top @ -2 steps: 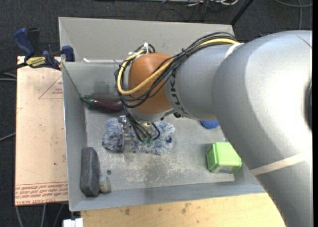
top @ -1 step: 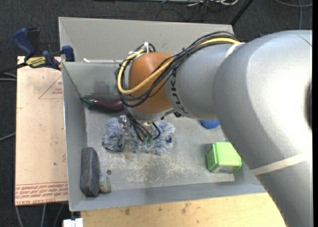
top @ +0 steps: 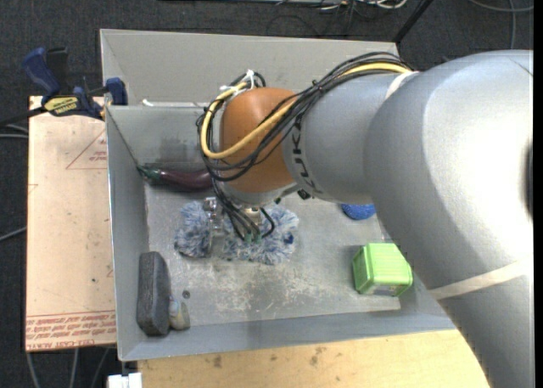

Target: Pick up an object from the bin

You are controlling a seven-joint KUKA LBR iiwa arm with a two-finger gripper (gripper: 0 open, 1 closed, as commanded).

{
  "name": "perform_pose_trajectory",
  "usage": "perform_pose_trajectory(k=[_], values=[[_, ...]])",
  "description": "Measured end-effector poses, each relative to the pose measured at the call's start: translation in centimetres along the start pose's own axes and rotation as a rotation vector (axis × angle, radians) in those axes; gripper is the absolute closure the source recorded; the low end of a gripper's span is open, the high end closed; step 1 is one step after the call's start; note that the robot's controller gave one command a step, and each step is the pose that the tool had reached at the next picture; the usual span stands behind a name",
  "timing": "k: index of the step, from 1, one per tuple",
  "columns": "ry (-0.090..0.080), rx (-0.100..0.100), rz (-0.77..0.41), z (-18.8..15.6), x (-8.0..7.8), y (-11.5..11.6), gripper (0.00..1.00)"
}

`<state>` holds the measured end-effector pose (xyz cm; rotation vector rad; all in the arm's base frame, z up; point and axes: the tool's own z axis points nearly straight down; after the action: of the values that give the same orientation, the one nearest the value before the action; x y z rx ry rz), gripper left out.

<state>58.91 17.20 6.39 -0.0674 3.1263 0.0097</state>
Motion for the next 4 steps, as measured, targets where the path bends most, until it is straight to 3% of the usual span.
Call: perform_pose_trajectory(k=[4], values=[[0.017,0.005,0.001,-2.4,0.2,0.0,1.0]])
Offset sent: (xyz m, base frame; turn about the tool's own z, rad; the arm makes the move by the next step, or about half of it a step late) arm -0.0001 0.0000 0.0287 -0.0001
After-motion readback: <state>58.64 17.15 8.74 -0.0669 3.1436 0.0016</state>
